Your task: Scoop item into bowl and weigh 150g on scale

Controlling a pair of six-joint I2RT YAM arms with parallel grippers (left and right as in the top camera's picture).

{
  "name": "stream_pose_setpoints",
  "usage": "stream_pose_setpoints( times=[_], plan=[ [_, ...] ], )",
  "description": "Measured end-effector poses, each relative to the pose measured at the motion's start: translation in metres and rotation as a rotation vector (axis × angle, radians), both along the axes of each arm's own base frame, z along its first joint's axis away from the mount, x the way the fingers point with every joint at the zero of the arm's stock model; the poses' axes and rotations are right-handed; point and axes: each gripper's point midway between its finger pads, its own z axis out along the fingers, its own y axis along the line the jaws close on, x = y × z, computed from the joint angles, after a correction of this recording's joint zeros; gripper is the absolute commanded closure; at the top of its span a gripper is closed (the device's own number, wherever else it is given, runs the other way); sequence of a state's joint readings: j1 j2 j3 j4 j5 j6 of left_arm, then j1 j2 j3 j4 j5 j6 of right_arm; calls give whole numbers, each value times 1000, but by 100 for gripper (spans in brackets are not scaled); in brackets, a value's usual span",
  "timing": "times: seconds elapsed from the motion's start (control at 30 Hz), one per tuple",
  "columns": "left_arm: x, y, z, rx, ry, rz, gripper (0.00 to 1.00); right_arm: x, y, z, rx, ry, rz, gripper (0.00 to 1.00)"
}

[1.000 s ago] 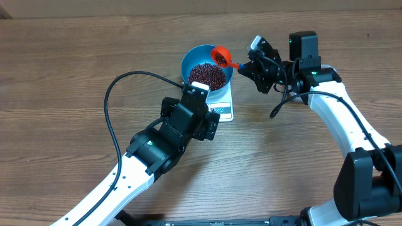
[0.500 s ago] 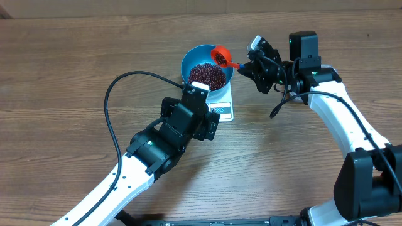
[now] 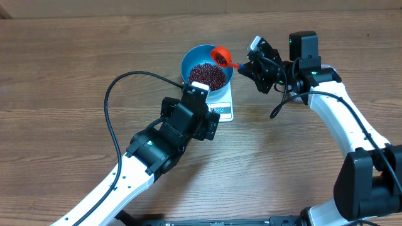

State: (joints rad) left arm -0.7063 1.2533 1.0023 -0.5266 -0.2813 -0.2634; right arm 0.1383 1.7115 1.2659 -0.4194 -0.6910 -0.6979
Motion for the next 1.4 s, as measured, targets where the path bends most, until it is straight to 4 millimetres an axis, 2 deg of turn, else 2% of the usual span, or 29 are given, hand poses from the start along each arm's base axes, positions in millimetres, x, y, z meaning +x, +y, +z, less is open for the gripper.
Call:
stream_pose_setpoints(
  times=[0.47, 1.4],
  plan=[
    [0, 0, 0, 0, 0, 0, 1, 0, 0, 0, -80, -135, 103, 96],
    [0, 0, 0, 0, 0, 0, 0, -2, 0, -2, -140, -223, 180, 96]
  ],
)
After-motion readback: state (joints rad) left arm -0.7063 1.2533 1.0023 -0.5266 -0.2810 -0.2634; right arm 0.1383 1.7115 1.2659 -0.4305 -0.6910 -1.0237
